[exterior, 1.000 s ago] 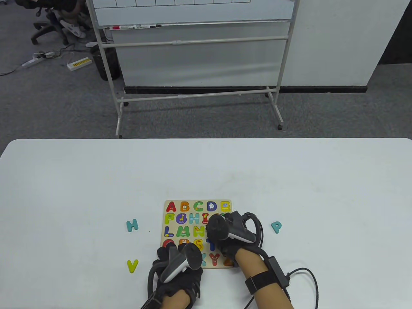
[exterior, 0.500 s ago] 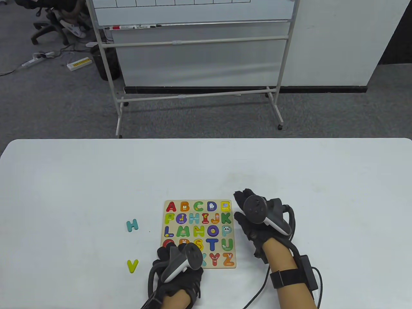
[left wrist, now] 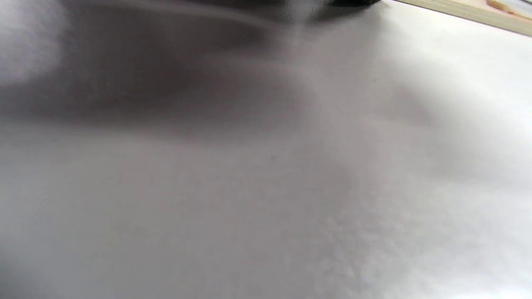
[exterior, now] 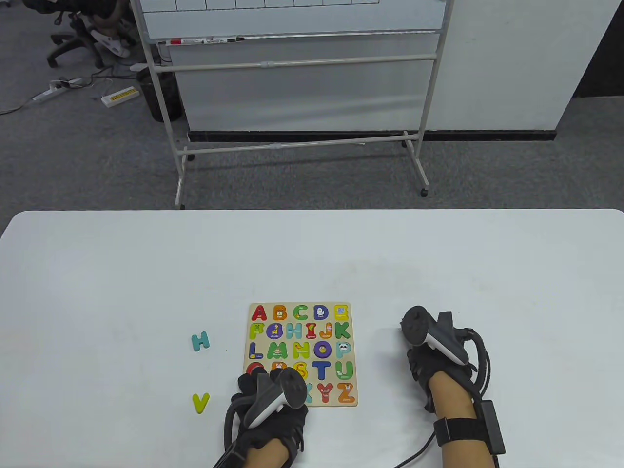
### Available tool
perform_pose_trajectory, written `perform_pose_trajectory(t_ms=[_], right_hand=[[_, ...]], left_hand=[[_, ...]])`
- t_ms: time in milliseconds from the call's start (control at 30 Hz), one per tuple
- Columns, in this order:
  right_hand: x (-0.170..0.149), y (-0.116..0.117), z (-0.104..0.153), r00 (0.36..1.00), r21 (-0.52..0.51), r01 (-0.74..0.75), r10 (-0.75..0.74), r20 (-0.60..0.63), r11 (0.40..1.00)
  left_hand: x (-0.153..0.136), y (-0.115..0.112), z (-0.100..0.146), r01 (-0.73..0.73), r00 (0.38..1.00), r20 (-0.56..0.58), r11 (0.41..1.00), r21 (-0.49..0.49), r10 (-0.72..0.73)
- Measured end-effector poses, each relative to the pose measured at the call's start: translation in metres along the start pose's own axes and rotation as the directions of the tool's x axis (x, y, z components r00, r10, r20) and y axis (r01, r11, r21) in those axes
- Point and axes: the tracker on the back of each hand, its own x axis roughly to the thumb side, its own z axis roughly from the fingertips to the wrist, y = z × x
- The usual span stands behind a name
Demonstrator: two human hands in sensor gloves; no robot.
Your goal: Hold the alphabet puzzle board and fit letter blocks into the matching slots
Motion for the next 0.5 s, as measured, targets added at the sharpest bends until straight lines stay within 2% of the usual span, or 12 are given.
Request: perform_pose_trajectory(t_ms=[167, 500], right_hand=[[-0.003, 0.01, -0.003, 0.997, -0.01, -0.075, 0.076, 0.031, 0.997], [-0.007, 0.017, 0.0, 0.988, -0.173, -0.113, 0.129, 0.082, 0.978]], left_hand=[[0.0, 0.0, 0.0, -0.003, 1.0, 0.0, 1.0, 0.0, 0.003], [0.0, 0.0, 0.0, -0.005, 1.0, -0.001, 1.0, -0.001, 0.005]])
